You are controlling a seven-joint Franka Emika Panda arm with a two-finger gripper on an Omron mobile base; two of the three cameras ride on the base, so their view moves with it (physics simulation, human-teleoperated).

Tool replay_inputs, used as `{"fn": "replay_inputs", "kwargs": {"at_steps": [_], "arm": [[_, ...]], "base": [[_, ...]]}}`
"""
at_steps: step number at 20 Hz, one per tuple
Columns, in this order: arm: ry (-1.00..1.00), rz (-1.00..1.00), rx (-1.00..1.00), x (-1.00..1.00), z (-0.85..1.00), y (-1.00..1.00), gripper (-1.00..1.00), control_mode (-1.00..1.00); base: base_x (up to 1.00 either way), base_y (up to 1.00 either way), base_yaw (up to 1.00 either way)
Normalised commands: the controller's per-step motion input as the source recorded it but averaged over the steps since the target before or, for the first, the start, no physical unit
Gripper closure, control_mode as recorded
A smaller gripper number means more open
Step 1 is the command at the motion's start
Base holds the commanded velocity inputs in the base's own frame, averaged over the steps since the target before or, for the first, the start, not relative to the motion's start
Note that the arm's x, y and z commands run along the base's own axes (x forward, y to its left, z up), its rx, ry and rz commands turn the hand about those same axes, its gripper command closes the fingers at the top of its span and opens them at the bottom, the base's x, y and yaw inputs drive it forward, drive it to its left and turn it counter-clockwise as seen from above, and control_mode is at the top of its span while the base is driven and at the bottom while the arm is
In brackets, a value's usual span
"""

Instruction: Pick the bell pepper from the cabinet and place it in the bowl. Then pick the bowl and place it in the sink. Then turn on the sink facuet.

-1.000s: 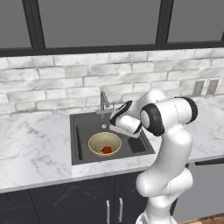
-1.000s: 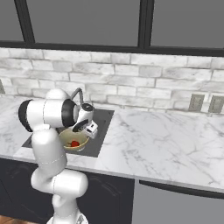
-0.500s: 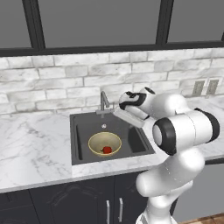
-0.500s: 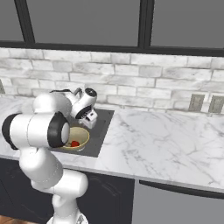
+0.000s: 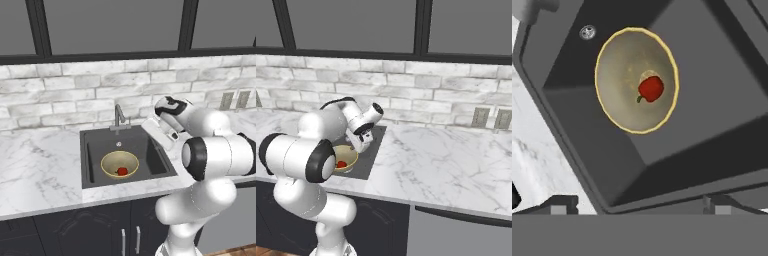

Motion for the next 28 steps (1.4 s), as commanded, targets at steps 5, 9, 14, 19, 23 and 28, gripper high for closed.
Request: {"fn": "replay_inputs", "kwargs": {"at_steps": [5,9,14,19,23,28], "arm": [[0.26,-0.24,0.33,-0.01,0.21,-0.15,-1.0,-1.0],[0.14,-0.27,0.31,0.0,0.26,-0.02,-1.0,-1.0],[0.01,-0.4,0.22,0.0,0.08,0.06,-1.0,-1.0],[0.0,-0.51,0.13,0.24,0.0,0.22,-1.0,-1.0],[0.02,-0.4,0.18,0.53,0.03,0.16,-1.0,-1.0],[0.17,-0.07,0.3,0.2,0.05,-0.01,-1.0,-1.0]], "base": [[0.0,0.0,0.0],[0.0,0.0,0.0],[0.0,0.0,0.0],[0.0,0.0,0.0],[0.0,0.0,0.0],[0.0,0.0,0.0]]}}
